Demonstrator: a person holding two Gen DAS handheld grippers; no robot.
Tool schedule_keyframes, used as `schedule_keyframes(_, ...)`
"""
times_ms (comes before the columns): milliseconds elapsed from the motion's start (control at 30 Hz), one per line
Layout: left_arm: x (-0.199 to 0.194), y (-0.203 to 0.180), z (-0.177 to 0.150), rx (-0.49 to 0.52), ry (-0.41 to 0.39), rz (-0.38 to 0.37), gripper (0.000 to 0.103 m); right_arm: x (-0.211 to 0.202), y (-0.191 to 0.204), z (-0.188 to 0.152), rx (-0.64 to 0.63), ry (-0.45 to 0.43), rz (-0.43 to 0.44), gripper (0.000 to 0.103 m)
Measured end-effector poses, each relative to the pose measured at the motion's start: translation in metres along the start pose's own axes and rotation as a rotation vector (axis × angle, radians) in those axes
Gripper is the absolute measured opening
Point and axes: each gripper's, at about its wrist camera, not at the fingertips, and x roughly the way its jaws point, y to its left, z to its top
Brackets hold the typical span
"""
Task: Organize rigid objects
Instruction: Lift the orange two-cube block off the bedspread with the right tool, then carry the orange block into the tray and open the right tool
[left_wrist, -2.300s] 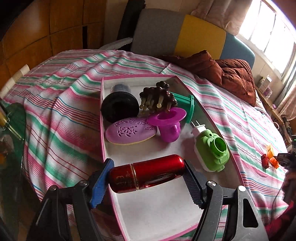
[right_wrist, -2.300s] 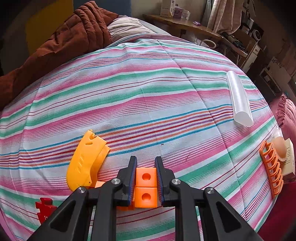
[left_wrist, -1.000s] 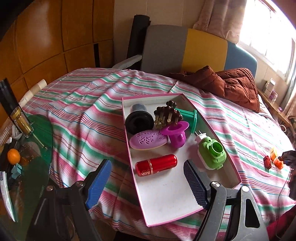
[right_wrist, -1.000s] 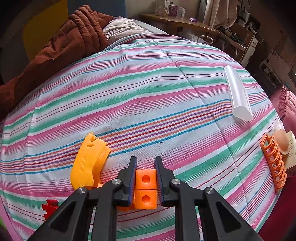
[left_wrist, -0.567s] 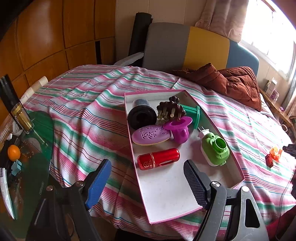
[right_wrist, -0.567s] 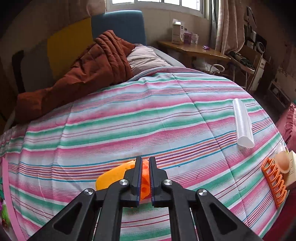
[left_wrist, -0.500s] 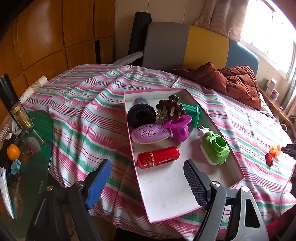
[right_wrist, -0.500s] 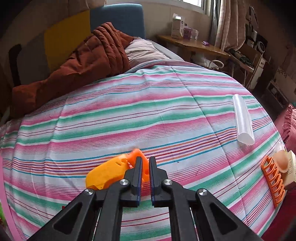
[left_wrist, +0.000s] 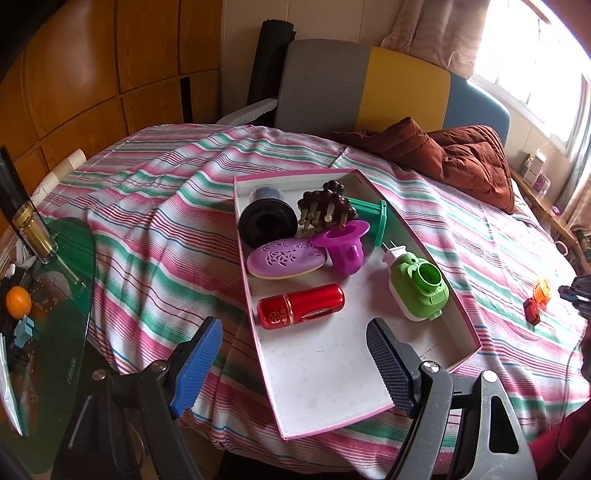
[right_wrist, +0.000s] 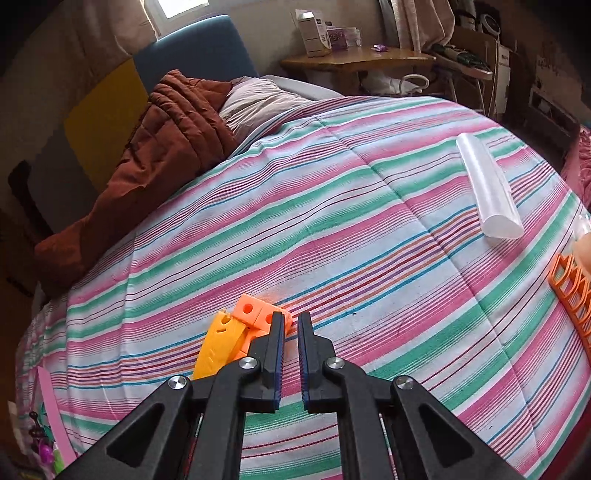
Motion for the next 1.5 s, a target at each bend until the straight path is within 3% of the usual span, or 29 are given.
schedule_keyframes(100,0.001,-0.003,0.0,0.007,0.007,-0.004,0.081,0.015,-0.003,-0.001,0.057,0.086,0.048,0.024)
schedule_keyframes(400,0.006,-0.003,0.0,0.005,0.021,0.001,0.081,0.035,0.0,0.002,0.088,0.117,0.08,0.028)
schedule_keyframes(500,0.008,-0.003,0.0,0.011,0.025,0.005,0.081,0.042,0.006,0.003,0.061,0.116,0.053,0.033)
schedule_keyframes(667,0.008,-0.004,0.001,0.019,0.023,0.017,0.081,0.042,0.024,0.0,-0.06,0.087,-0.043,0.029)
schedule_keyframes(867,0.0,-0.002,0.001,0.018,0.0,0.021,0.081,0.019,0.006,0.007,0.006,-0.007,-0.107,0.029)
schedule_keyframes(1000,-0.003,0.001,0.001,0.012,-0.005,0.022,0.081,-0.006,0.016,0.006,-0.037,-0.091,-0.051,0.029)
schedule_keyframes(1167,-0.006,0.005,0.001,0.003,-0.012,0.017,0.081,-0.021,0.057,-0.016,-0.187,-0.073,0.072,0.029)
schedule_keyframes(1500,-0.009,0.018,-0.001,-0.028,-0.017,0.016,0.081,-0.067,0.194,-0.124,-0.623,0.036,0.366,0.029)
